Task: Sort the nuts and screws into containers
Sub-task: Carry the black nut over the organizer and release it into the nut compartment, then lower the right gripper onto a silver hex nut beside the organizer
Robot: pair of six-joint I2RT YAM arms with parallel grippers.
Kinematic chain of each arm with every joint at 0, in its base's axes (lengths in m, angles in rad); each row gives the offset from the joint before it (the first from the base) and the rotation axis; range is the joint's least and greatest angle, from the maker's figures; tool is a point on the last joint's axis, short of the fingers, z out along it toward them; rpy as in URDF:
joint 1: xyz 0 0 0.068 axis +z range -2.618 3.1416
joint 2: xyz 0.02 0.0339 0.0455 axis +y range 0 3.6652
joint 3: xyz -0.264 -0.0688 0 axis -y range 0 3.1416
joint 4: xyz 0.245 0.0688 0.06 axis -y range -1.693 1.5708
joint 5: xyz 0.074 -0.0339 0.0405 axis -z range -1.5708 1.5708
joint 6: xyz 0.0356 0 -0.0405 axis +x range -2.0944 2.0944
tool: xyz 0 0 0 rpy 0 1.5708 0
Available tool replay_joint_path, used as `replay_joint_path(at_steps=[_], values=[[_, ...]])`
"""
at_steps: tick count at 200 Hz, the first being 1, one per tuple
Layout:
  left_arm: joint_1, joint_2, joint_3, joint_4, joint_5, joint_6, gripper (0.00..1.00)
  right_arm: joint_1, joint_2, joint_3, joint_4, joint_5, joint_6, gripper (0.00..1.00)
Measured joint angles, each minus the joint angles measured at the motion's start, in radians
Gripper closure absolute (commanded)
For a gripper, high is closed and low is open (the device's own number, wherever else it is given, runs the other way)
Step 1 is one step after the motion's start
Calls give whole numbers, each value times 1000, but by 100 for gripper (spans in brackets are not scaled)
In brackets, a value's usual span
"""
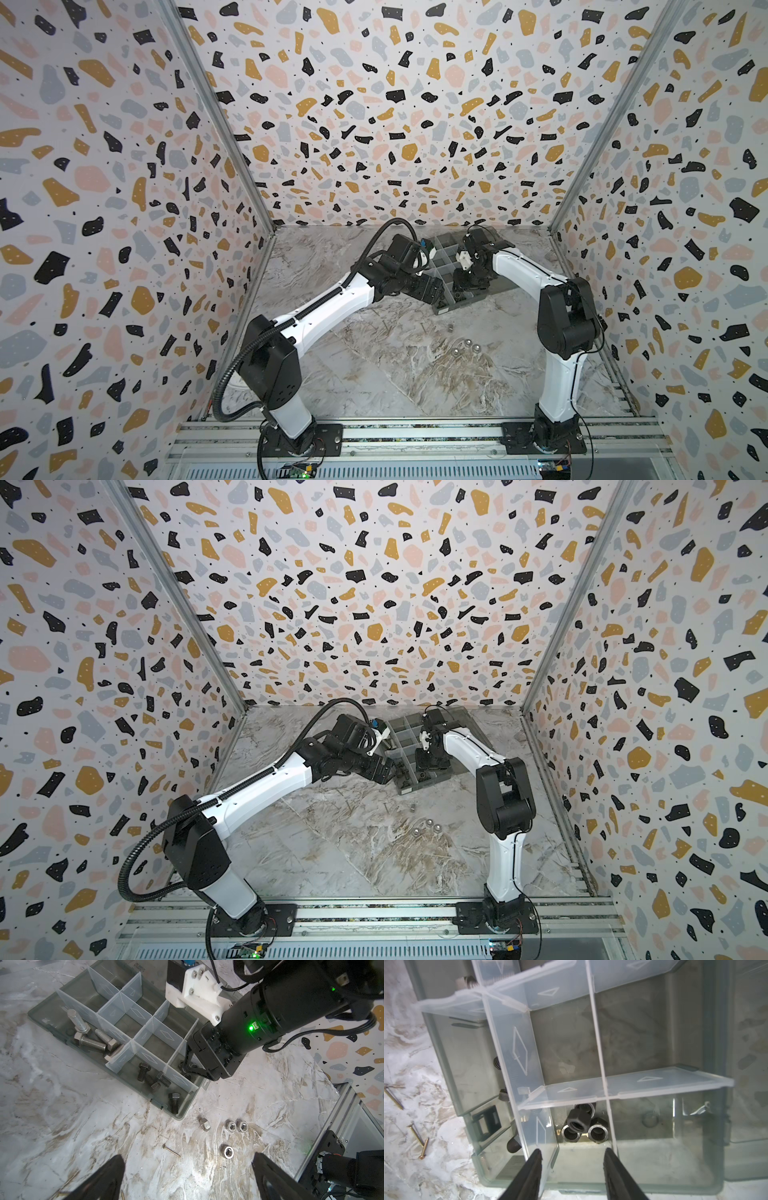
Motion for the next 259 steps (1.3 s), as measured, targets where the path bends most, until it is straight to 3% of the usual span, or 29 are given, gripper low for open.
replay_joint_path(at_steps=[50, 91, 140, 189, 259], values=[[0, -93, -79, -18, -59, -1, 1, 23, -135, -81, -23, 18, 5, 54], [0, -169, -153, -27, -79, -2, 1, 118, -325, -281, -11, 34, 62, 59], [-38, -209, -224, -24, -76, 0, 1, 228, -409, -534, 10, 46, 169, 59], [-163, -209, -259, -18, -55, 17, 1, 234, -536, -652, 15, 85, 253, 58], [-185, -209, -262, -10, -40, 17, 1, 223, -558, -750, 47, 117, 291, 58]])
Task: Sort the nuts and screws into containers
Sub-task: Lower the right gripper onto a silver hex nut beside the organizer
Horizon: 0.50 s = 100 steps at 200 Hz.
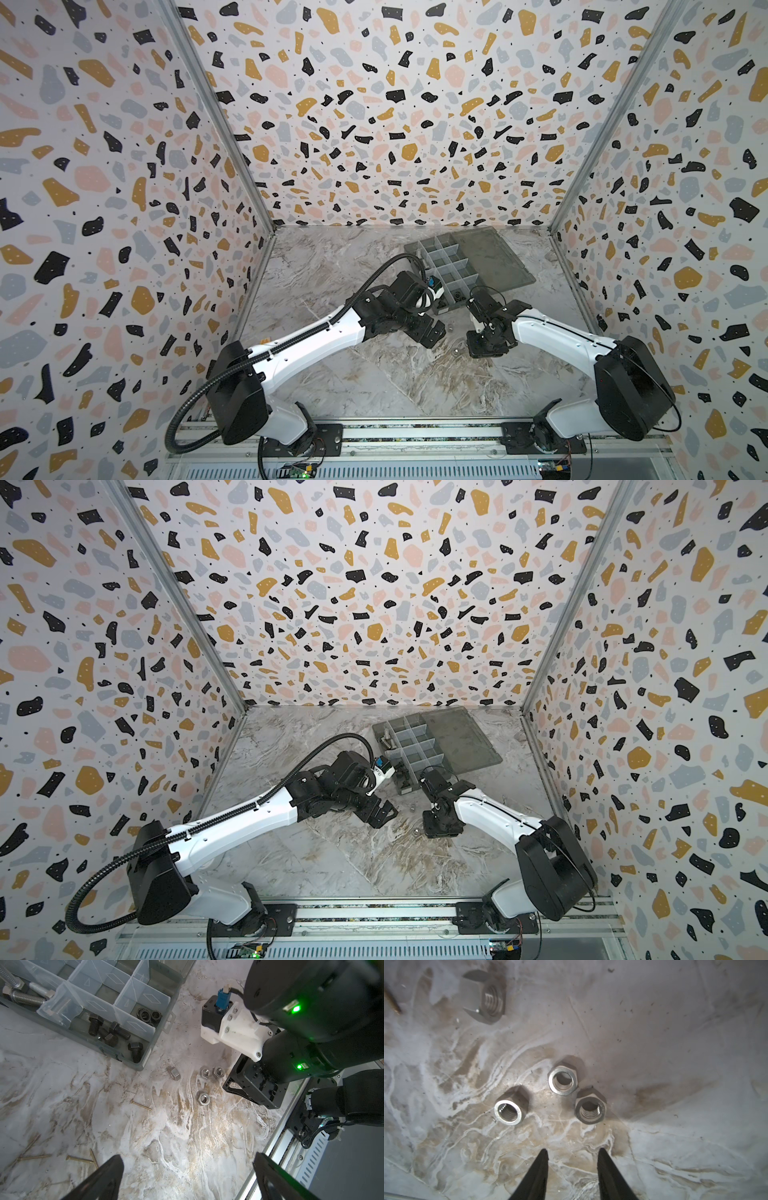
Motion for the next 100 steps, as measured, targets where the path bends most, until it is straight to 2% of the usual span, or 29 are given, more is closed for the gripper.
replay_joint_path(at_steps=[100], values=[[-5, -39, -18, 0, -6, -1, 1, -62, 82, -1, 56, 2, -42, 58]])
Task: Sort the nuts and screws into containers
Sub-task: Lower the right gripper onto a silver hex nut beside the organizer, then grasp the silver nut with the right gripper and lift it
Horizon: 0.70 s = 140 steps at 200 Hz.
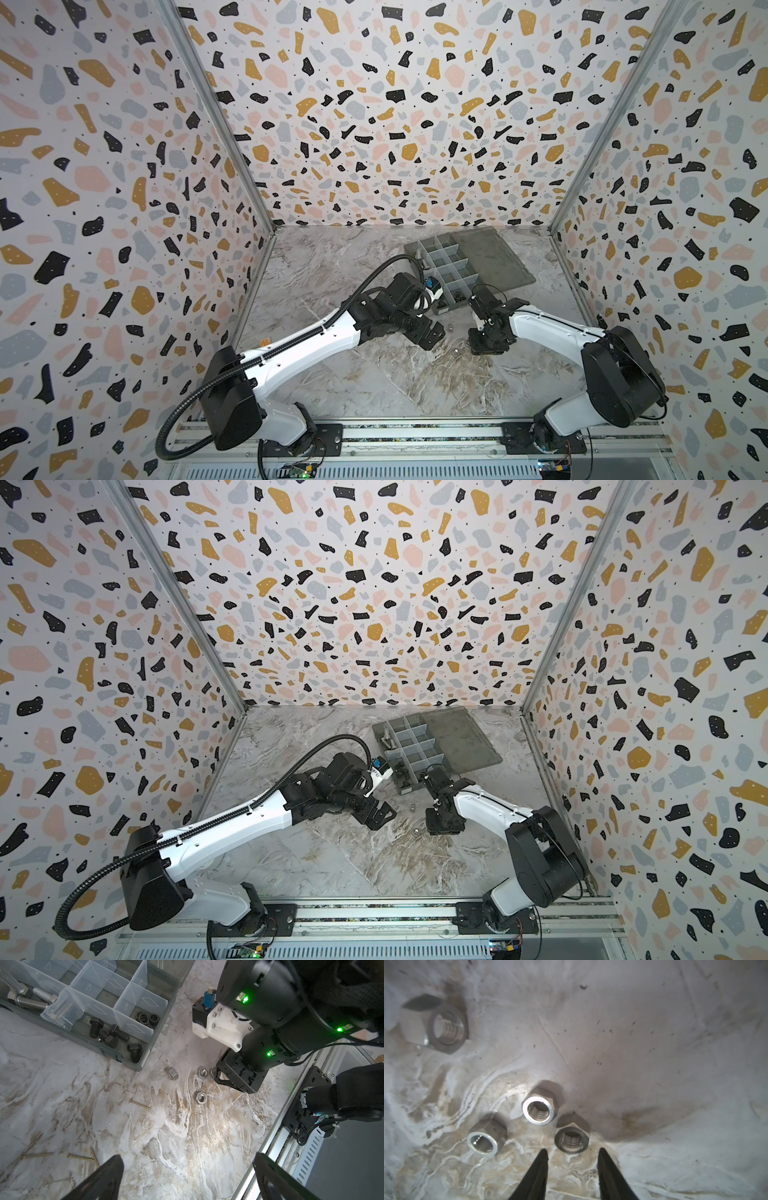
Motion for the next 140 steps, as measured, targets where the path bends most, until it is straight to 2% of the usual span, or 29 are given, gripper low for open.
replay_joint_path(at_steps=[39, 69, 91, 140], values=[[0, 0, 0, 0, -13, 0, 1, -12, 33, 15, 14, -1, -26, 60], [0, 2, 0, 0, -19, 0, 1, -19, 55, 26, 22, -5, -44, 74], [0, 8, 0, 0, -22, 0, 1, -22, 61, 32, 21, -5, -53, 80], [0, 23, 2, 1, -29, 1, 1, -25, 61, 89, -29, -3, -67, 81]])
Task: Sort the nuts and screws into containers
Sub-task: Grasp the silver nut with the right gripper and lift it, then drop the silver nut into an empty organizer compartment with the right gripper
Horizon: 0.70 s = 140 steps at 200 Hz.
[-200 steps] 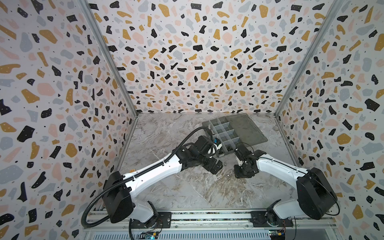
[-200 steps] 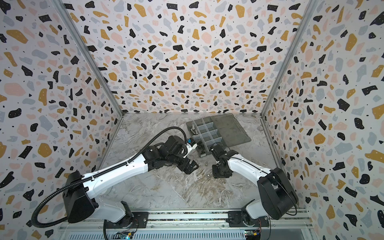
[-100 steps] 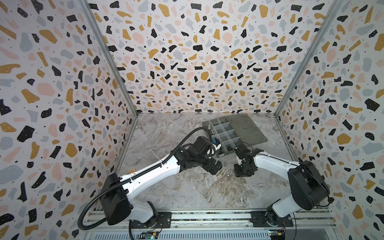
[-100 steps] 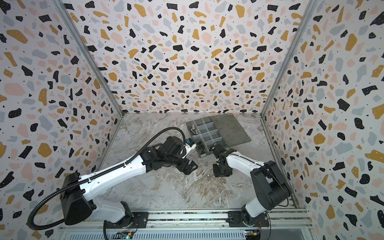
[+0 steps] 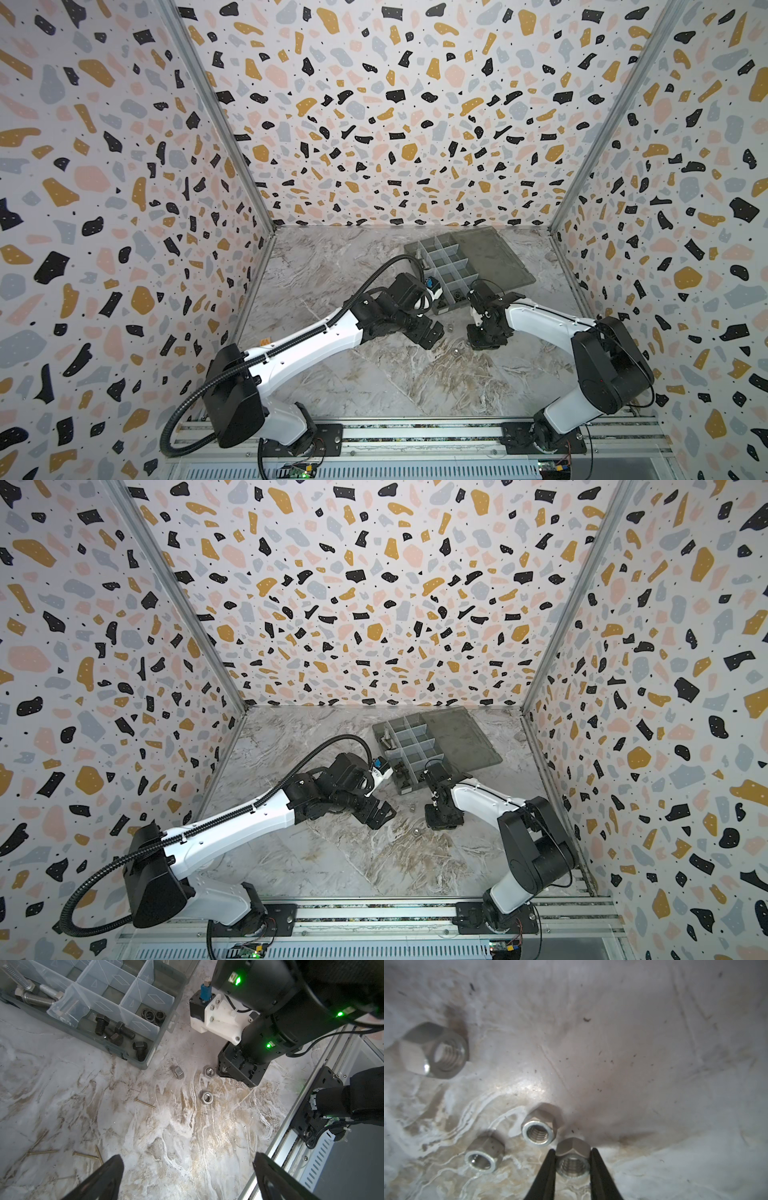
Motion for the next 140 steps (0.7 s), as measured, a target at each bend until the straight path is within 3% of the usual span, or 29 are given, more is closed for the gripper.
replay_joint_path(at_steps=[36, 73, 140], values=[[0, 53, 46, -12, -28, 4, 1, -17, 0, 158, -55, 10, -15, 81], [0, 209, 249, -52, -57, 37, 1, -69, 16, 315, -82, 23, -47, 81], [14, 423, 555, -93, -44, 97, 1, -150, 227, 476, -83, 25, -97, 81]])
